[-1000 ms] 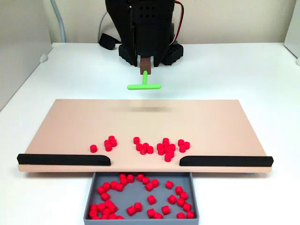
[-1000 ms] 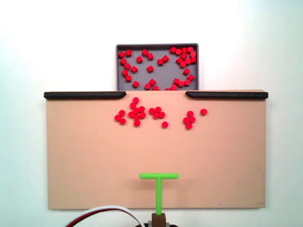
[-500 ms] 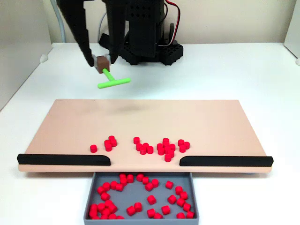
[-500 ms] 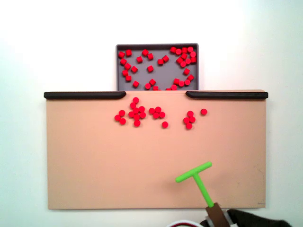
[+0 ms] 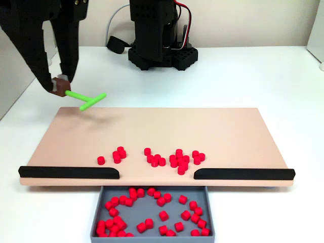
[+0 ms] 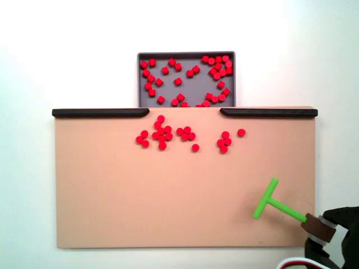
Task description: Push granules from right to the grey container
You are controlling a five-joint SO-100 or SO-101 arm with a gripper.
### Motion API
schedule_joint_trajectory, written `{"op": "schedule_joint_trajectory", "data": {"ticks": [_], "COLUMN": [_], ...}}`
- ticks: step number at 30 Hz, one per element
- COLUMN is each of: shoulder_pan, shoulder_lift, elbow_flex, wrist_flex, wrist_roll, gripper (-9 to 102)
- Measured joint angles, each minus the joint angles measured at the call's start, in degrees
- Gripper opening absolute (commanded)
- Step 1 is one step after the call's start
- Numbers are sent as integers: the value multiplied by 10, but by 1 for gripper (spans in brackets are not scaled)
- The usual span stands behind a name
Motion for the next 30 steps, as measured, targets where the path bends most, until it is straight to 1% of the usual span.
{"op": "schedule_joint_trajectory", "data": {"ticks": [3, 10, 30], "shoulder_pan": [4, 3, -19], "shoulder_lift": [-26, -105, -203], "elbow_flex": [-32, -109, -199], "wrist_flex": [2, 2, 5], "wrist_roll": [-44, -46, -46], "gripper": [0, 0, 0]}}
